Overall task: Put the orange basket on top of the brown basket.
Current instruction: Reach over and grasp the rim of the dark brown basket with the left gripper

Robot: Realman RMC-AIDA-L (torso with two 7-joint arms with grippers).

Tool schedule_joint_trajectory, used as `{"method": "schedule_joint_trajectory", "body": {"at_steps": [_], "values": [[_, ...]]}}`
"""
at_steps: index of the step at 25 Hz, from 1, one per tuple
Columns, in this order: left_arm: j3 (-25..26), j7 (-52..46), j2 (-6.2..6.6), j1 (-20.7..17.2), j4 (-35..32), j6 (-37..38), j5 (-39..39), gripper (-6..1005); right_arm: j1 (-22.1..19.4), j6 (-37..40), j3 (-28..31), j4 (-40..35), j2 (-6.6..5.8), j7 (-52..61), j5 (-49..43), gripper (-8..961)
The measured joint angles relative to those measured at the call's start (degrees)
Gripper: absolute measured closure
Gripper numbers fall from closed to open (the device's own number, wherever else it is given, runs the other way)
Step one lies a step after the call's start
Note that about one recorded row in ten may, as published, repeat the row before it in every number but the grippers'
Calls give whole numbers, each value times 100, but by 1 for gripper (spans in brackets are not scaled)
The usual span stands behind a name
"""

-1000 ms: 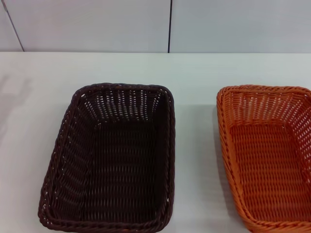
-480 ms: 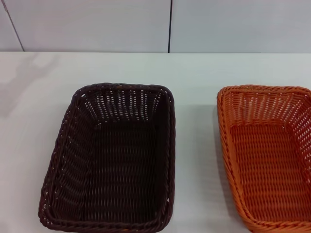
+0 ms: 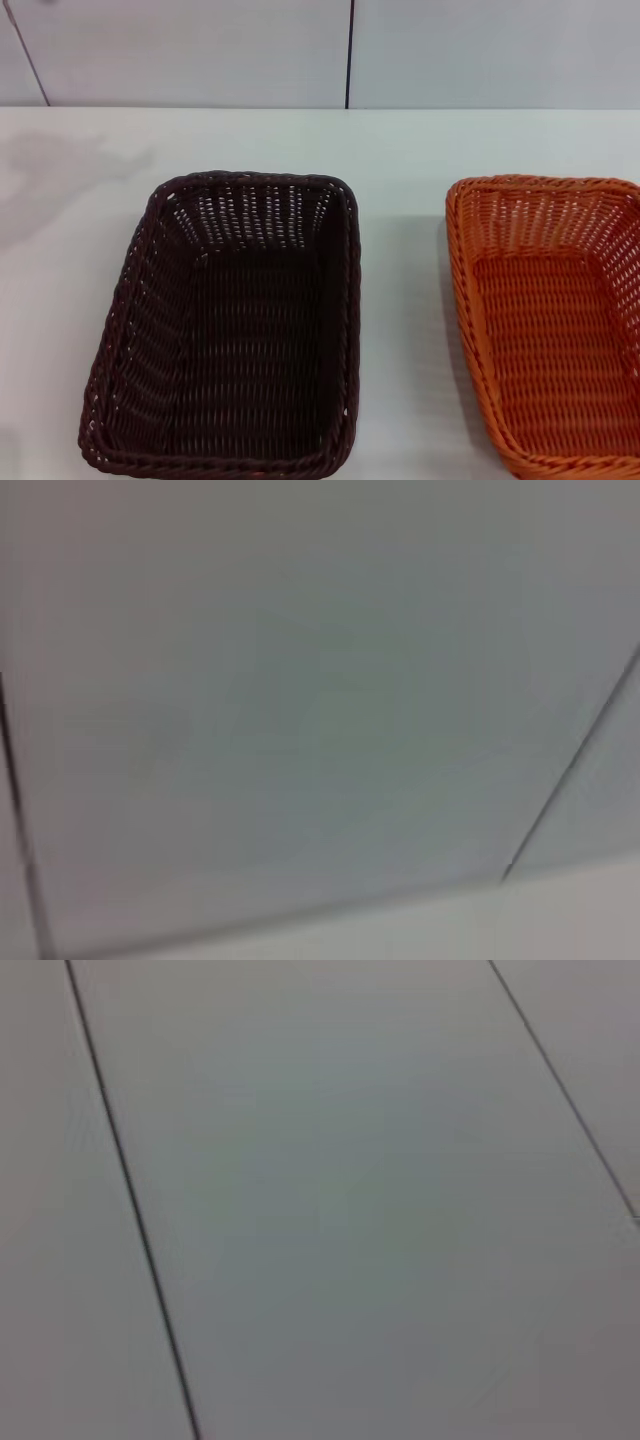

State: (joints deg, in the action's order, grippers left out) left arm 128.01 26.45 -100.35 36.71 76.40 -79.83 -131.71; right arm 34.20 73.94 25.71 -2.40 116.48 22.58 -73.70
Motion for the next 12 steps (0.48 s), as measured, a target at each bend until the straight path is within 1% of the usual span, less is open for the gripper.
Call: {"method": "schedule_joint_trajectory", "body": {"at_steps": [1,3,5,7,9,12], "values": [[1,-136,-67,60,212,-258,-330,159,-8,-58,2,-15,-3,0,38,394],[9,-349,-321,197,680,-891,-1099,159,-14,-165,3,-30,-6,0,165,394],[19,-405,-590,294,1008,-1343,-1645,159,-16,-294,4,-36,-11,0,270,394],[3,-417,-856,360,1188,-1701,-2096,160,-17,-396,5,-47,-20,0,289,394],[-10,-424,-1019,381,1241,-1863,-2284,160,-17,-445,5,-70,-24,0,290,394],[-17,-431,-1223,351,1228,-1988,-2377,160,-14,-471,5,-93,-27,0,294,394]]}}
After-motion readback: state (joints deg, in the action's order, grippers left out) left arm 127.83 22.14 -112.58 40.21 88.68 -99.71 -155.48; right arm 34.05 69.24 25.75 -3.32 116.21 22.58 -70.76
